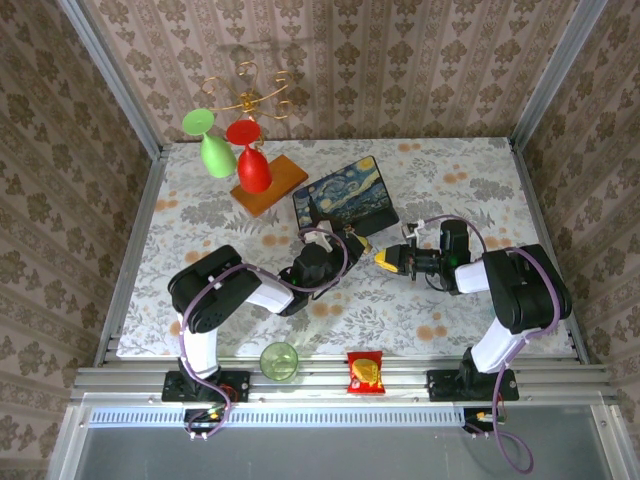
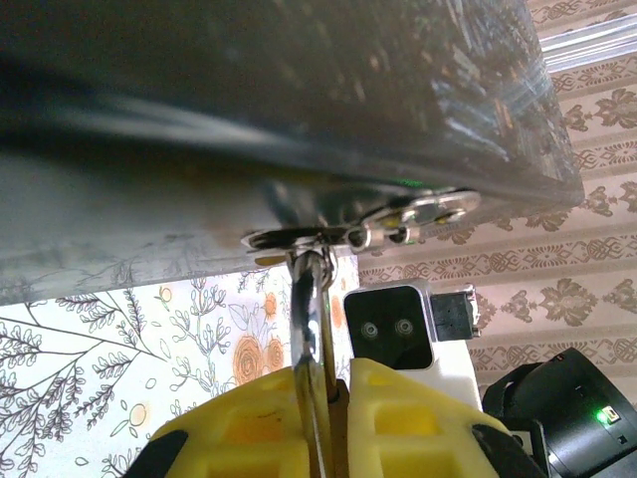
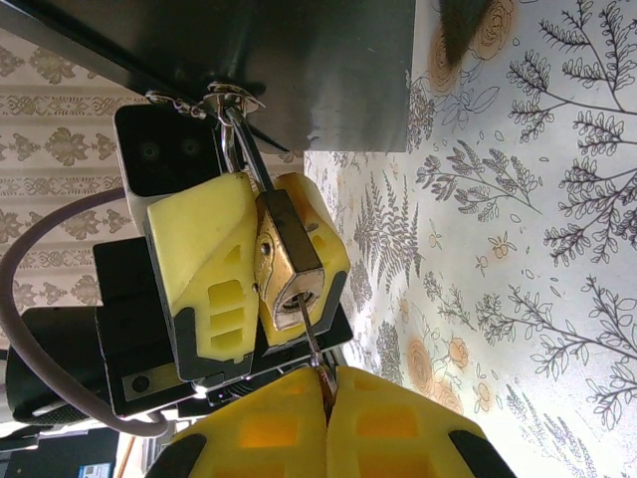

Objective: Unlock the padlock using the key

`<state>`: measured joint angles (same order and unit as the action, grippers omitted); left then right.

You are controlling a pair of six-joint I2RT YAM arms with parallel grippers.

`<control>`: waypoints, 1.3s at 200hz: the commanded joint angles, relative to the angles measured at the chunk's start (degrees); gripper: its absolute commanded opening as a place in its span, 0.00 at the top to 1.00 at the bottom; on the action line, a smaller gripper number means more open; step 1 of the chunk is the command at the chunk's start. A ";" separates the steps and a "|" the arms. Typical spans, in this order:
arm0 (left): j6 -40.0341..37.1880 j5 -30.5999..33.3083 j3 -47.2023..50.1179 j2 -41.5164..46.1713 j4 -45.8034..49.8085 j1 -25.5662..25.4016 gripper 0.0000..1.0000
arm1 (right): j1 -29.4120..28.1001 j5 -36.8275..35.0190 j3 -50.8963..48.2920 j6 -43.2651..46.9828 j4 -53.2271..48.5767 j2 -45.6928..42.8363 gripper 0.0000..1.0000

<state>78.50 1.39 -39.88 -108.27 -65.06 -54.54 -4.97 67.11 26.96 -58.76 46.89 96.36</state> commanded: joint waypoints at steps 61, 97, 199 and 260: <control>1.70 -8.88 -1.53 1.90 -3.21 -2.30 1.00 | -1.59 -13.01 -1.91 7.78 1.94 -4.04 1.00; 0.64 -9.12 -1.76 2.63 -0.96 -2.72 1.00 | -1.44 -14.28 -2.66 7.05 4.21 -5.72 1.00; -1.90 -8.75 -3.78 0.19 3.21 -4.59 1.00 | -7.01 -20.82 -6.52 -8.84 22.84 -2.70 1.00; -4.40 -8.24 -3.72 0.39 7.09 -4.58 0.96 | -13.88 -31.32 -8.41 8.50 -4.26 -16.19 1.00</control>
<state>76.51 0.30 -42.19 -108.79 -57.25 -55.81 -15.62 39.11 17.19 -58.70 48.90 85.58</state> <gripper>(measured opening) 0.110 0.063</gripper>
